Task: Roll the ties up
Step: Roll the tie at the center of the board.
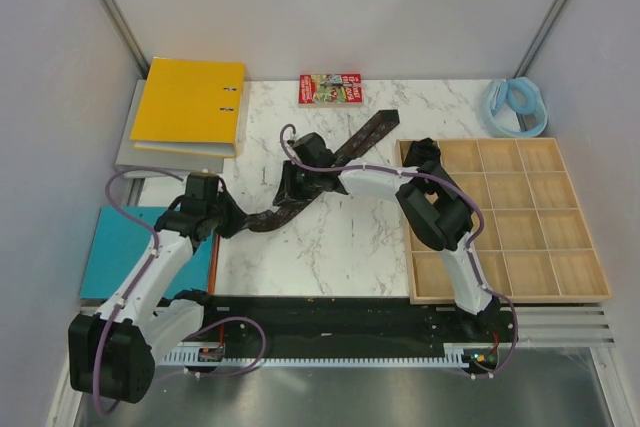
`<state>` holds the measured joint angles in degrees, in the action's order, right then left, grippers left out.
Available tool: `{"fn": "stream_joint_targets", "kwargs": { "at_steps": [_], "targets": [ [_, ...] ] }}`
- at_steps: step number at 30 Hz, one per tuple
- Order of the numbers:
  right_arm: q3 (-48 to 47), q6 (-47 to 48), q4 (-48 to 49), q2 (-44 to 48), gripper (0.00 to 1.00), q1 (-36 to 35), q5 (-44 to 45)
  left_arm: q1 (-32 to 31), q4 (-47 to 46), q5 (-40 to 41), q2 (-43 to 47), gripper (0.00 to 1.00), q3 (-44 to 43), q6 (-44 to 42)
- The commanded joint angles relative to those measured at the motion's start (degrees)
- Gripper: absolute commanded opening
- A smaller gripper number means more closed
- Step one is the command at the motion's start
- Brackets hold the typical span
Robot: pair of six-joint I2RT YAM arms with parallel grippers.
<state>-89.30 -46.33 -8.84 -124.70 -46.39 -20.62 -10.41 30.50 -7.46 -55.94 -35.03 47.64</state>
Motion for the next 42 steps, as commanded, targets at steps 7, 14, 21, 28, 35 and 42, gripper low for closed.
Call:
{"fn": "stream_joint_targets", "kwargs": {
  "at_steps": [7, 14, 21, 28, 35, 42],
  "targets": [
    [0.9, -1.3, -0.3, 2.2, 0.2, -2.9, 2.5, 0.0, 5.7, -1.8, 1.7, 0.02, -1.4, -4.7],
    [3.4, -2.7, 0.4, 2.1, 0.19, -6.7, 4.0, 0.0, 7.5, -0.5, -0.1, 0.02, -4.2, -6.7],
    [4.1, -3.3, 0.3, 1.7, 0.18, -8.6, 4.5, 0.0, 8.8, -0.4, -1.6, 0.02, -7.5, -7.9],
    [3.8, -3.9, 0.7, 1.5, 0.18, -9.3, 4.5, -0.1, 9.0, -2.4, -4.8, 0.02, -9.4, -9.1],
    [4.0, -3.7, 0.7, 1.4, 0.18, -9.3, 4.7, -2.2, 8.4, -2.2, -9.1, 0.02, -10.5, -10.2],
    [4.3, -2.9, -0.4, 2.1, 0.18, -9.2, 5.3, -5.7, 8.4, 1.0, -13.9, 0.02, -13.1, -9.9]
  ]
}}
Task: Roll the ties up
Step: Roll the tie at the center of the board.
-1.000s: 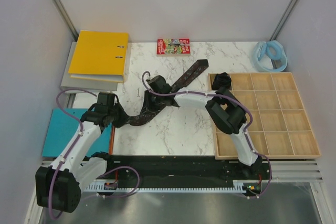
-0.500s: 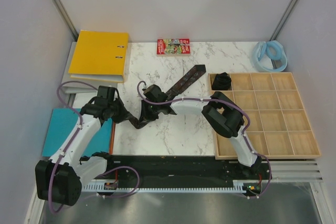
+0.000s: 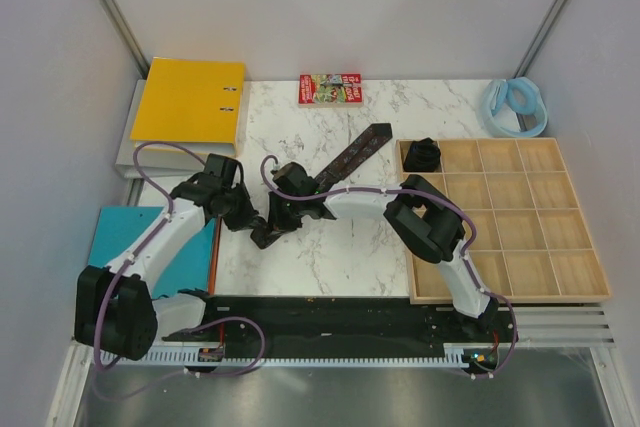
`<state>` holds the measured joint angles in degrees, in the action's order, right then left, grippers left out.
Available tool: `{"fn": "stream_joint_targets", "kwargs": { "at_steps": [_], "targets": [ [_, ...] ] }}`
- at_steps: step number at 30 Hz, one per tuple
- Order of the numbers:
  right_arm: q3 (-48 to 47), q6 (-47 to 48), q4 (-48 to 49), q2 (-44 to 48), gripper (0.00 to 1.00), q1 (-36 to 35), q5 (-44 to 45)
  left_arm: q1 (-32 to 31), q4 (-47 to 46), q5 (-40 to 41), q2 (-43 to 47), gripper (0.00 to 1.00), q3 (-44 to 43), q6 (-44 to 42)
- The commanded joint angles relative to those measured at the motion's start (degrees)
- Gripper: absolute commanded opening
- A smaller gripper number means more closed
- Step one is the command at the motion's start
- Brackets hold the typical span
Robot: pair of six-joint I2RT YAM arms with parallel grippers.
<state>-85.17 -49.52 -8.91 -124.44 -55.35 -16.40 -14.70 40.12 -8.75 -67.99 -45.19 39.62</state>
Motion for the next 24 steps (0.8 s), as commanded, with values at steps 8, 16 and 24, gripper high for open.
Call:
{"fn": "stream_joint_targets", "kwargs": {
  "at_steps": [8, 16, 24],
  "targets": [
    [0.6, 2.4, -5.4, 3.5, 0.18, 0.8, 2.7, -2.4, -1.2, 4.8, -7.9, 0.02, -6.0, -2.3],
    [1.1, 7.8, -12.1, 7.3, 0.21, 4.5, 2.4, -3.1, -1.2, 5.8, -13.0, 0.02, -8.8, -2.9],
    [6.9, 10.0, -13.2, 14.3, 0.23, 7.8, 2.6, -4.1, -1.3, 6.0, -17.2, 0.08, -11.8, -2.9]
  ]
}}
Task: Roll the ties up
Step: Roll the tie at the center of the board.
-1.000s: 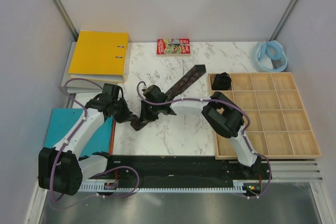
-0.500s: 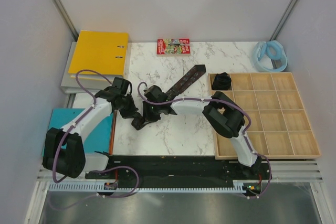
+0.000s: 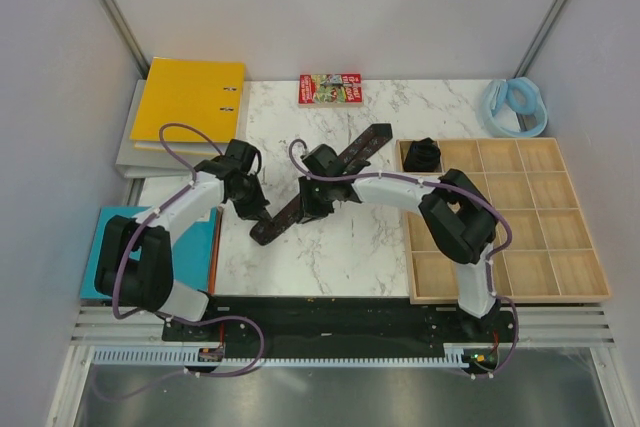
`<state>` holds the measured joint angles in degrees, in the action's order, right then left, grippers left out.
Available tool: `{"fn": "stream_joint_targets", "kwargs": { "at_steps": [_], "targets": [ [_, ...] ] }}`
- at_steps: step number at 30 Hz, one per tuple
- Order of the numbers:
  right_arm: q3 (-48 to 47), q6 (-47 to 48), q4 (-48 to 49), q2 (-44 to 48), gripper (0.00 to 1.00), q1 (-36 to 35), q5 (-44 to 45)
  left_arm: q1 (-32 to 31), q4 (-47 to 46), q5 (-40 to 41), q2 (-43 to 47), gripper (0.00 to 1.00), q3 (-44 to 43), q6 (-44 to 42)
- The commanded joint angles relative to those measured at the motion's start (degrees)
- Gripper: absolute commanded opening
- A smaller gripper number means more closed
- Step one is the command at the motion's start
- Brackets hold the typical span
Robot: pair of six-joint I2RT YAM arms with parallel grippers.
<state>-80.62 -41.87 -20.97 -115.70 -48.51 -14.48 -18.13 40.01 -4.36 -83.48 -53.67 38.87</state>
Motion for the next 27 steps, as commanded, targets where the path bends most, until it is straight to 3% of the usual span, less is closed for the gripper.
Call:
{"fn": "stream_joint_targets", "kwargs": {
  "at_steps": [1, 6, 8, 9, 15, 18, 27],
  "targets": [
    [3.7, 2.4, -1.1, 6.1, 0.23, 1.4, 0.8, -0.9, -1.2, 1.6, -1.9, 0.14, -3.7, -2.2],
    [6.6, 3.2, -1.0, 8.0, 0.22, 1.9, 1.6, -2.3, -1.9, 1.9, -3.7, 0.22, -5.1, -1.8],
    [7.7, 3.4, -0.9, 8.8, 0.22, 1.9, 1.7, -2.5, -2.2, 2.2, -4.6, 0.3, -5.4, -1.6],
    [7.9, 3.4, -0.9, 9.3, 0.22, 1.9, 1.7, -2.9, -2.3, 2.3, -4.8, 0.39, -5.6, -1.3],
    [9.4, 3.5, -0.8, 11.2, 0.22, 1.9, 2.3, -3.9, -2.9, 3.2, -4.6, 0.59, -6.4, -1.3],
    [9.5, 3.2, -0.8, 12.0, 0.22, 1.9, 2.3, -4.1, -2.8, 3.0, -3.9, 0.65, -7.1, -1.3],
    [8.6, 2.1, 2.0, 15.0, 0.22, 1.7, 0.2, -4.5, -0.8, 3.4, 2.2, 0.72, -9.5, -1.3]
  ]
}}
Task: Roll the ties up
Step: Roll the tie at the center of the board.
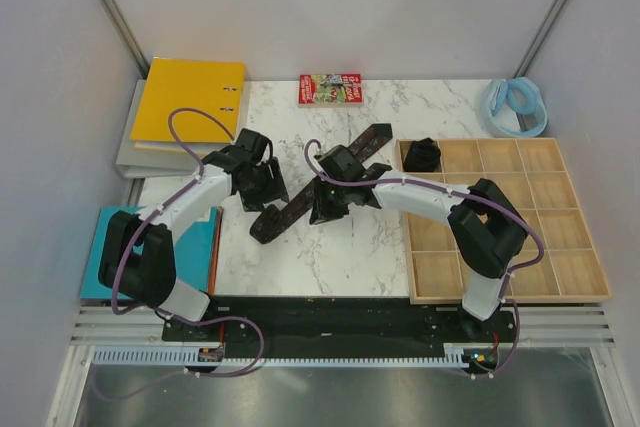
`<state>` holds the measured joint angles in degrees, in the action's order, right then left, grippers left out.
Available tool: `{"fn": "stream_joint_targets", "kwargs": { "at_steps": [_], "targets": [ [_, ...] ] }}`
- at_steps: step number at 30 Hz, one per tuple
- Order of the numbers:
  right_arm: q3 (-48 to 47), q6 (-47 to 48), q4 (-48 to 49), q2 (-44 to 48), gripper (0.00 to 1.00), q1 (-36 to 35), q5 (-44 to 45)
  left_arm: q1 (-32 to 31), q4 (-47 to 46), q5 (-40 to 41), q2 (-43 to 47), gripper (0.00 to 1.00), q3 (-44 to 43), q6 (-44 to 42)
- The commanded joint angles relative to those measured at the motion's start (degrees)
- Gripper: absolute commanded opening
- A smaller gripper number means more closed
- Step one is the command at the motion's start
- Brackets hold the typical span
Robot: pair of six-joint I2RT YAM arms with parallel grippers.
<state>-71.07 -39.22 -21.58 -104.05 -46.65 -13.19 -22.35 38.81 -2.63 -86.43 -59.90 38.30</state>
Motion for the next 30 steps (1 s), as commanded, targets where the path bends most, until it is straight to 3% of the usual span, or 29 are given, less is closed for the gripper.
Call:
{"fn": "stream_joint_targets", "kwargs": {
  "at_steps": [1, 11, 20, 30],
  "targets": [
    [-1.2, -0.8, 3.1, 3.5, 0.22, -0.2, -1.4, -0.3, 0.9, 2.2, 5.8, 0.72, -3.8, -0.9],
    [-8.3, -4.3, 5.9, -0.2, 0.21, -0.8, -5.9, 2.6, 6.5, 10.2, 17.6, 0.68, -1.6, -0.5],
    [-20.5, -7.4, 4.7, -9.7, 0.2, -3.6, -7.7, 7.5, 6.1, 9.7, 32.8, 0.62, 10.1, 2.5],
    [-27.8, -7.9, 4.4, -18.7, 0.18, -4.2, -10.4, 11.4, 4.3, 4.4, 37.8, 0.62, 15.4, 3.3]
  ]
}}
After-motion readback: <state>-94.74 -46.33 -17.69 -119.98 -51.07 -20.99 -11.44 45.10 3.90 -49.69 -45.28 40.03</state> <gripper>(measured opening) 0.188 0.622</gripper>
